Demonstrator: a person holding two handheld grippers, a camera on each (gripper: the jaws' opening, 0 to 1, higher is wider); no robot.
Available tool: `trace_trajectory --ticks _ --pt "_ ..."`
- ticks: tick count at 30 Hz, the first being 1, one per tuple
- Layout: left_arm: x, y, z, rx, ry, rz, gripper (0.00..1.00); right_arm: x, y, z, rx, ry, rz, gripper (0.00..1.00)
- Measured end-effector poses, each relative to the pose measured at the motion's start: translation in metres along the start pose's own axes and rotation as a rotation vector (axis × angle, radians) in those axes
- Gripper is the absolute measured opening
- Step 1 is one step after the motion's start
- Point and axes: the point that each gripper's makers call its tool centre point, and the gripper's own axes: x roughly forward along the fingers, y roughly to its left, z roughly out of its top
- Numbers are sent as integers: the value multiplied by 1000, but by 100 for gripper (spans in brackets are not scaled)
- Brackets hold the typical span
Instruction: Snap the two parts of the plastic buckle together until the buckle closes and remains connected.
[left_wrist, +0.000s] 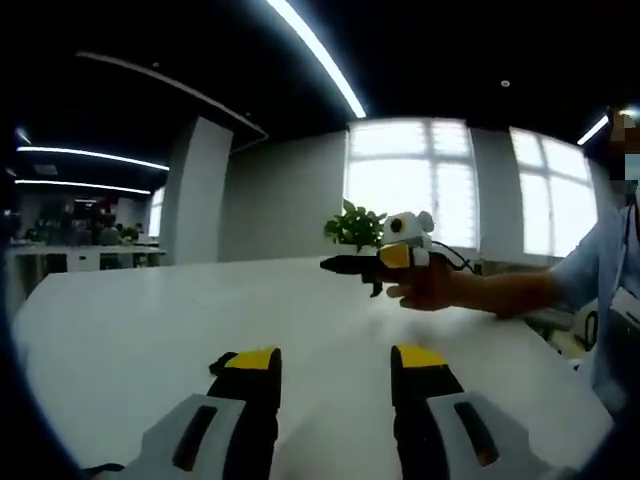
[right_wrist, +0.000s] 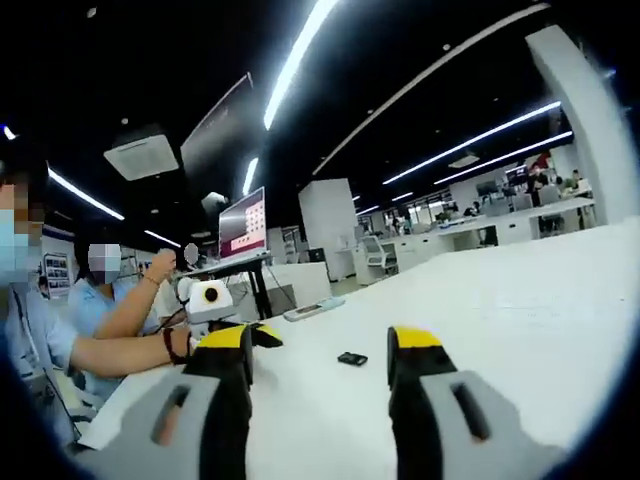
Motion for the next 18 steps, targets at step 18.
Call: trace_trajectory --ticks 18 --pt "18 -33 33 29 -133 -56 58 -23 41 9 -173 -108 118 65"
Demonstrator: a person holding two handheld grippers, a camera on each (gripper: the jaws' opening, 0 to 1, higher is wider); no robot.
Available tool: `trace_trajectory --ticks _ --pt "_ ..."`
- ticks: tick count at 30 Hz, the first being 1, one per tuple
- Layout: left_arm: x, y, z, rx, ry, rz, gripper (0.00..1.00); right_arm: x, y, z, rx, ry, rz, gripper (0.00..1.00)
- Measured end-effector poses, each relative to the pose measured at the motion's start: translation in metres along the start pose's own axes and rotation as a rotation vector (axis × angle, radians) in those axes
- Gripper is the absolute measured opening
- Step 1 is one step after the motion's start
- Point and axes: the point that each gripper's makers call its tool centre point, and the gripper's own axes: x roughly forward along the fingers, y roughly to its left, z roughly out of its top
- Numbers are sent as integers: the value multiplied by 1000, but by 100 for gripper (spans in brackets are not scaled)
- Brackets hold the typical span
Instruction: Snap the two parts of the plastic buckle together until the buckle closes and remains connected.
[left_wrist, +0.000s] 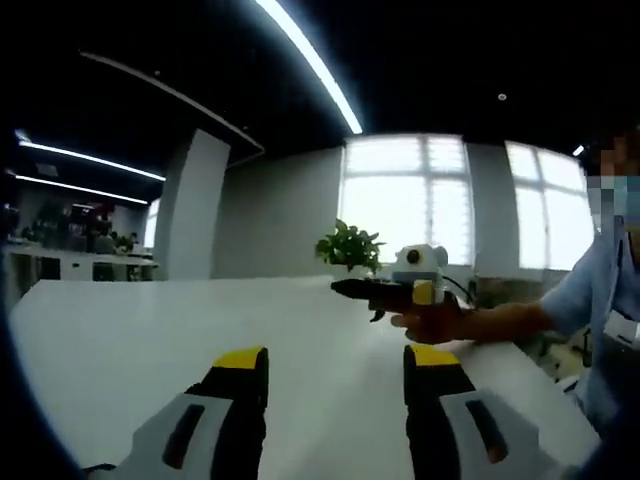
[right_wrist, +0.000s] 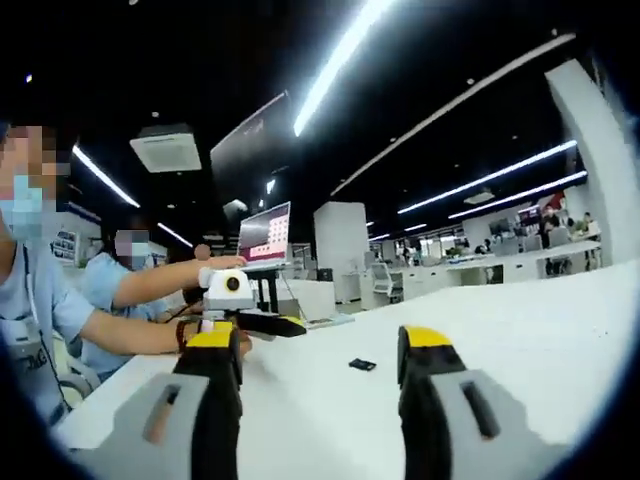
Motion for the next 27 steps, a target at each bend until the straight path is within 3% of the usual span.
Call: trace_trajectory --ticks 4,7,9,12,15,18,20,21,23,25,27 --pt "2 -9 7 -13 -29 -14 55 8 12 6 41 -35 71 74" --pt "7 -16 14 -8 -37 -5 46 11 21 16 73 -68 106 76" --pt "10 -21 33 70 -130 13 41 10 30 22 87 -78 122 68" --pt "12 -31 46 146 -207 28 45 9 42 27 37 -92 155 54" --pt "11 -25 50 120 -245 57 46 9 39 26 28 -93 153 56" --pt "11 -16 49 85 -252 70 55 9 32 20 64 -69 127 56" --pt "10 -13 51 61 -268 73 59 9 30 20 70 -67 112 67" --pt "10 -12 52 46 -266 71 57 10 33 20 68 -66 108 77" --pt "9 -14 50 13 -251 55 44 13 38 23 44 -80 100 89" --pt "8 -16 48 13 -238 48 32 14 40 25 40 -88 107 93" --pt "7 -14 48 18 -233 51 32 15 43 25 95 -97 130 94"
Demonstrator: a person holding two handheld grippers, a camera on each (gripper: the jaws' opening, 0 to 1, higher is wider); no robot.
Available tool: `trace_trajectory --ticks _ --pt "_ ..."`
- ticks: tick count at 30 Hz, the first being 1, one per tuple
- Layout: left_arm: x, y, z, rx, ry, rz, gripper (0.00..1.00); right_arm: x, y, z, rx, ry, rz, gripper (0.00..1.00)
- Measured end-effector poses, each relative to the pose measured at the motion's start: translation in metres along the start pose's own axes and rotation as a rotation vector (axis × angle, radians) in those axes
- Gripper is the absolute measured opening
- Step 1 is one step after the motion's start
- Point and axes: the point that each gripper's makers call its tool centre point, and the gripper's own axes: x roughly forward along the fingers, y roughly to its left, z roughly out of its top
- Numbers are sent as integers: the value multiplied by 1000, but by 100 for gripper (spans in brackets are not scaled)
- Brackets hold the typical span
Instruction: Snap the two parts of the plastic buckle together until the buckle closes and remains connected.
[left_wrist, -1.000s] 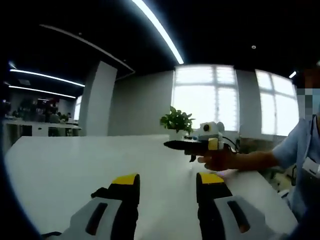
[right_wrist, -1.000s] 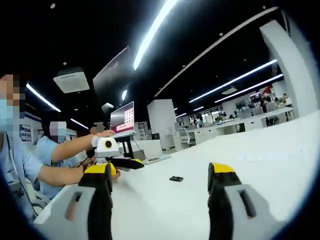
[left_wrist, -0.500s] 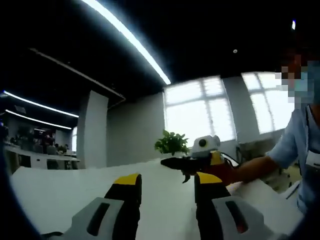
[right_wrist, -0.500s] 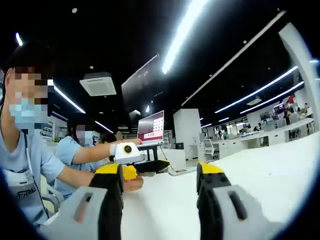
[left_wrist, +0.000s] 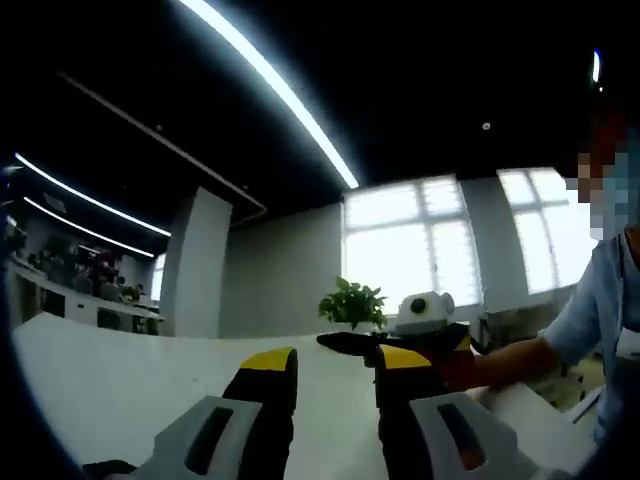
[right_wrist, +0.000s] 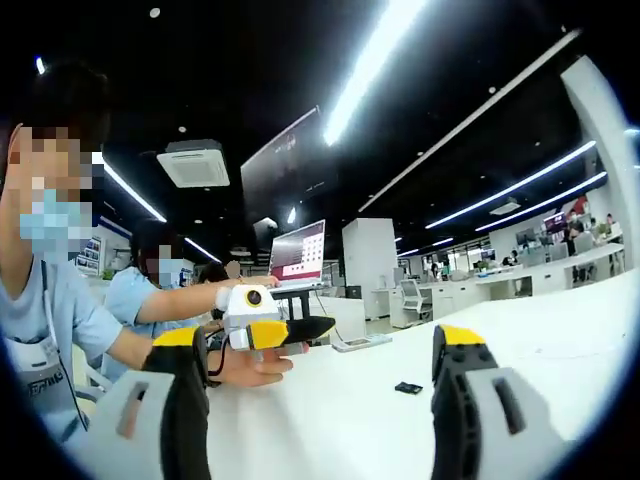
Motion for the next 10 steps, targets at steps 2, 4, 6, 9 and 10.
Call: trace_trajectory --ticks 2,4,6,9,10 --pt "-1 0 -1 22 10 7 35 -1 1 -1 32 -4 -1 90" --pt "-2 1 1 75 5 19 31 -3 2 -2 33 -3 -7 82" --pt "-2 2 0 91 8 29 28 -5 -4 -3 29 5 -27 78" --pt "-1 3 0 61 10 27 28 -6 -7 -8 29 21 -39 76" --pt "-1 3 -1 61 13 31 28 -6 -8 -10 26 29 -45 76"
